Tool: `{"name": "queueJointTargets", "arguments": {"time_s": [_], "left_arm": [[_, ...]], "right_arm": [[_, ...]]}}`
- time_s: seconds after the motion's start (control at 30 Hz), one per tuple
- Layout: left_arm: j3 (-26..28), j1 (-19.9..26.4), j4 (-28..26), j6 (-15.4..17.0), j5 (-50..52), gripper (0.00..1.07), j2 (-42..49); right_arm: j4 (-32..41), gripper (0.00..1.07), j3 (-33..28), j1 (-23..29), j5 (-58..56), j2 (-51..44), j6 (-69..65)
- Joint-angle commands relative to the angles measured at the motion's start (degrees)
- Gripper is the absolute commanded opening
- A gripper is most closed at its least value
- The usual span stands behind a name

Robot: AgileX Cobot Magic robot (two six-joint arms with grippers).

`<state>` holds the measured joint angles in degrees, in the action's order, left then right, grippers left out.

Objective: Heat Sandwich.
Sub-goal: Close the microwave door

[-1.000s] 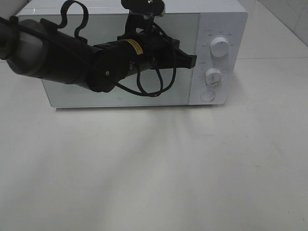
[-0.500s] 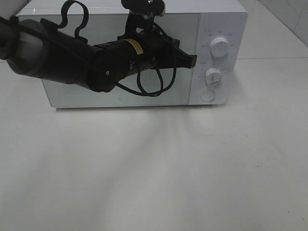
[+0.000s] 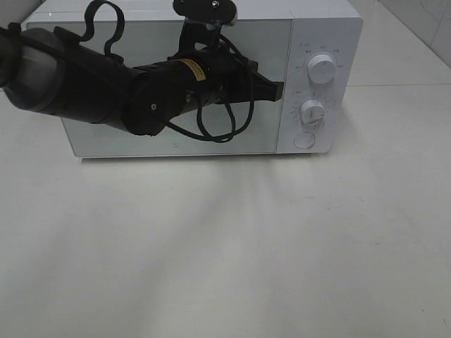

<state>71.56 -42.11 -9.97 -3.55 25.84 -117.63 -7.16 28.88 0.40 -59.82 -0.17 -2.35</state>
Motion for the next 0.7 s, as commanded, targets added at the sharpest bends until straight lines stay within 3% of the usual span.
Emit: {"name": "queueJointTargets", "arguments": {"time_s": [0.03,0.57,0.67,0.7], "left_arm": [[-1.89,0.4,-2.86,0.06,1.6,0.0,1.95],[-16.33,-1.66,-2.46,0.06,-1.78,0.02,13.52],[-18.91,-1.66,-2.46,0.06,-4.41,0.19,15.87],[-20.51,-1.66,-2.46,0.11,-6.3,0.43,17.53]], "right_arm": [[0.11,0.76,-0.11,-0.4,0.46,-1.49,0.4],[0.11,0.76,-0.11,-0.4,0.46,-1.49,0.4],[0.11,0.76,-0.11,-0.4,0.46,-1.49,0.4],[0.11,0.76,-0.11,-0.4,0.46,-1.49,0.4]]}}
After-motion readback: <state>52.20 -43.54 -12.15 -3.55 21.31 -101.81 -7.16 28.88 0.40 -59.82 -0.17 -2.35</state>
